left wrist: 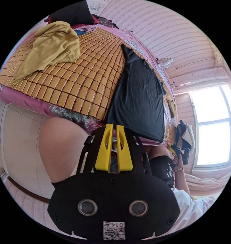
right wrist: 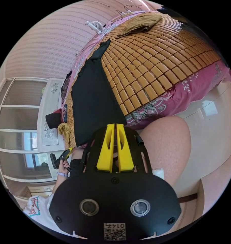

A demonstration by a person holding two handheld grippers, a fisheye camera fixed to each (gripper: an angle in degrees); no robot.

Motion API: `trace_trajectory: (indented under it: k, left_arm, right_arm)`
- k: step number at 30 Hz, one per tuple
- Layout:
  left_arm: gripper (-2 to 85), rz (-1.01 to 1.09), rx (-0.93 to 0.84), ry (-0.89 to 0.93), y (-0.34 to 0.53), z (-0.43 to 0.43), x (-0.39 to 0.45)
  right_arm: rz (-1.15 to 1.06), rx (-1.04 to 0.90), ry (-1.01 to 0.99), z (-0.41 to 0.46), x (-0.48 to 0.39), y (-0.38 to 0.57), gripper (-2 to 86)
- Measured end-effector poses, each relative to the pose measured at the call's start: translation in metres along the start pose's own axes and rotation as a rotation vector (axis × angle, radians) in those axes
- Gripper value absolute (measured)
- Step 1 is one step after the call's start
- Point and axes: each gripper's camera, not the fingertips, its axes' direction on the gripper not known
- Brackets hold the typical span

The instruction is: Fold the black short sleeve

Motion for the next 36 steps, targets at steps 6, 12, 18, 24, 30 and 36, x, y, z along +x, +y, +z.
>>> trace_trajectory:
  k: [6,12,18,24,30,36]
  left_arm:
    - [-0.9,0.146,0.108,0.004,0.03,-0.016,0.025]
    - [-1.0,0.379,0.128,-0.102,0.054,-0.017,0.069]
    - [-0.6,0.517,0.124,-0.174,0.065,-0.013,0.094]
    - [3.8,0.504,0.139,-0.079,0.03,-0.005,0.095]
    - [5.2,0.443,0.177,-0.02,-0.071,0.014,0.089]
    - [6.2,0.358,0.184,-0.038,-0.169,0.046,0.081]
  right_arm:
    - [-0.05,0.032,-0.106,-0.009,-0.002,0.011,-0.5]
    - [-0.077,0.064,-0.177,-0.014,-0.01,0.017,-0.5]
    - [-0.124,0.051,-0.181,-0.007,-0.031,0.017,-0.4]
    - [-0.275,0.037,-0.077,0.014,-0.085,0.004,-0.1]
    - [-0.545,-0.058,0.009,0.086,-0.193,-0.071,0.4]
    - [-0.849,-0.148,0.041,0.2,-0.318,-0.161,0.8]
